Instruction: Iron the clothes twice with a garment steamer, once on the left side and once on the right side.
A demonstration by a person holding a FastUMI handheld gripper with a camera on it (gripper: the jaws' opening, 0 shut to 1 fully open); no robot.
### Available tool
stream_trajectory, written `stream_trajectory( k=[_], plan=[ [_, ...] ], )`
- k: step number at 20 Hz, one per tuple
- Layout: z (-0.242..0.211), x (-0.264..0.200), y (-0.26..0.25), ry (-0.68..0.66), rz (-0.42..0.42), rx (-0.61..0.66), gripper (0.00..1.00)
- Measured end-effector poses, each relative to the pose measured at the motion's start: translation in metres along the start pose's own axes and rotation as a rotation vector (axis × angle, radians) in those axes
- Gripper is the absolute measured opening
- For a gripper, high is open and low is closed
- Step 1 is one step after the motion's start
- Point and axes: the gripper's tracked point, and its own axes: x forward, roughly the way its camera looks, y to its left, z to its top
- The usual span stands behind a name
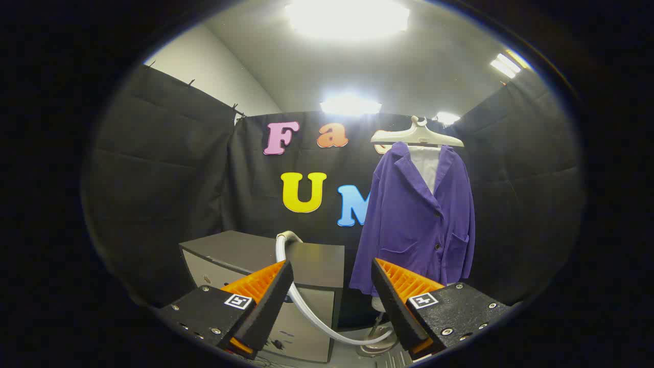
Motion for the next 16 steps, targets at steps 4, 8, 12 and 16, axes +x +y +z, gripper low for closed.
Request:
stream_trajectory(
  k=[4, 8, 12, 16],
  plan=[
    [0.009, -0.004, -0.012, -0.018, 0.021, 0.008, 0.95],
    [0.018, -0.009, -0.023, -0.059, 0.038, 0.051, 0.95],
    [0.01, -0.002, -0.026, -0.055, 0.02, 0.129, 0.95],
    [0.004, 0.025, -0.033, -0.045, -0.018, 0.079, 0.95]
  ],
)
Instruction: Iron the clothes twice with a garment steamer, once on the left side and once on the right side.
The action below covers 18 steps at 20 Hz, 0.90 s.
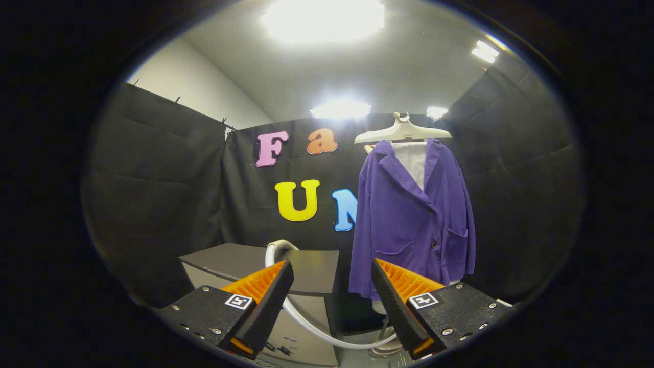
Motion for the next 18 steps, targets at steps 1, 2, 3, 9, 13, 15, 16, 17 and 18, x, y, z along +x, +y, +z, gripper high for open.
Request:
stream_trajectory(
  k=[1, 2, 3, 9, 13, 15, 16, 17, 18],
  plan=[
    [0.001, 0.008, 0.001, 0.008, -0.005, -0.008, 0.94],
    [0.005, 0.015, 0.005, 0.004, -0.007, -0.01, 0.94],
    [0.011, 0.022, 0.01, -0.004, -0.004, -0.007, 0.95],
    [0.017, 0.064, 0.065, 0.047, 0.073, 0.005, 0.94],
    [0.027, 0.097, 0.099, 0.069, 0.125, 0.008, 0.94],
    [0.035, 0.118, 0.114, 0.083, 0.139, 0.034, 0.94],
    [0.039, 0.13, 0.121, 0.093, 0.143, 0.054, 0.95],
    [0.041, 0.144, 0.126, 0.107, 0.141, 0.076, 0.94],
    [0.041, 0.157, 0.131, 0.126, 0.14, 0.104, 0.94]
  ],
)
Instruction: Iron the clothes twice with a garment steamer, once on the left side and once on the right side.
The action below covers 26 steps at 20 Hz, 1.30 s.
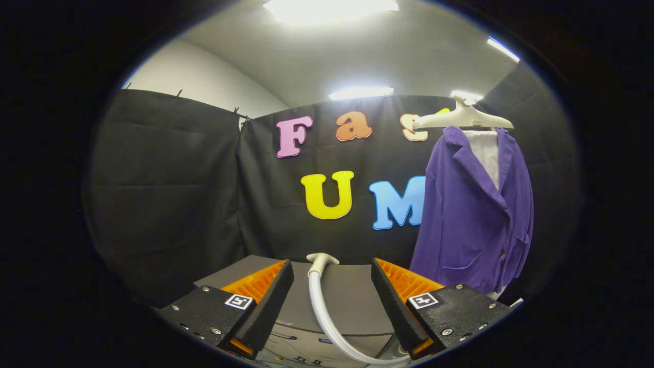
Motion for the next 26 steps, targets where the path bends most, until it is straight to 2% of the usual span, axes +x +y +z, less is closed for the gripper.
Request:
stream_trajectory(
  k=[7, 15, 21, 25, 26],
  plan=[
    [-0.005, 0.11, 0.005, 0.119, -0.058, 0.209, 0.93],
    [-0.101, 0.221, 0.016, 0.488, -0.095, 0.262, 0.94],
    [-0.152, 0.264, 0.029, 0.674, -0.096, 0.345, 0.94],
    [-0.178, 0.279, 0.033, 0.759, -0.106, 0.385, 0.92],
    [-0.172, 0.281, 0.034, 0.743, -0.112, 0.386, 0.91]
  ],
)
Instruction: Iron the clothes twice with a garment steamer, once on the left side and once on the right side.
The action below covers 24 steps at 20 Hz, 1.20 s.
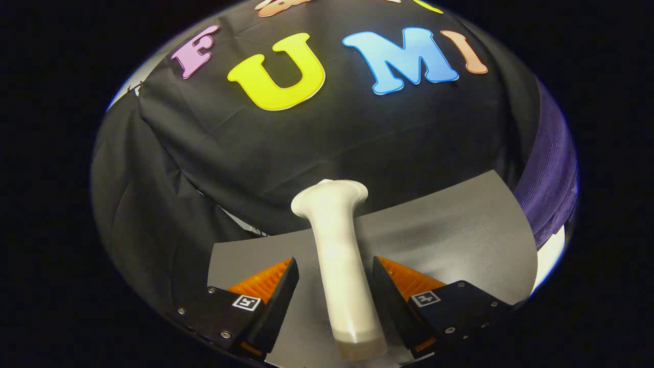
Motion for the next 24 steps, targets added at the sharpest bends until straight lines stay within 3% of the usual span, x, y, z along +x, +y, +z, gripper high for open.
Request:
stream_trajectory(
  k=[4, 5, 11, 17, 20, 24],
  plan=[
    [-0.003, 0.007, -0.012, 0.001, -0.07, 0.027, 0.71],
    [-0.003, 0.007, -0.011, 0.006, -0.059, 0.015, 0.58],
    [-0.006, 0.006, -0.009, -0.01, -0.047, -0.047, 0.4],
    [-0.006, 0.001, -0.009, -0.091, -0.127, -0.152, 0.34],
    [-0.003, -0.026, -0.012, -0.186, -0.156, -0.205, 0.33],
    [0.002, -0.075, -0.008, -0.372, -0.088, -0.182, 0.33]
  ],
)
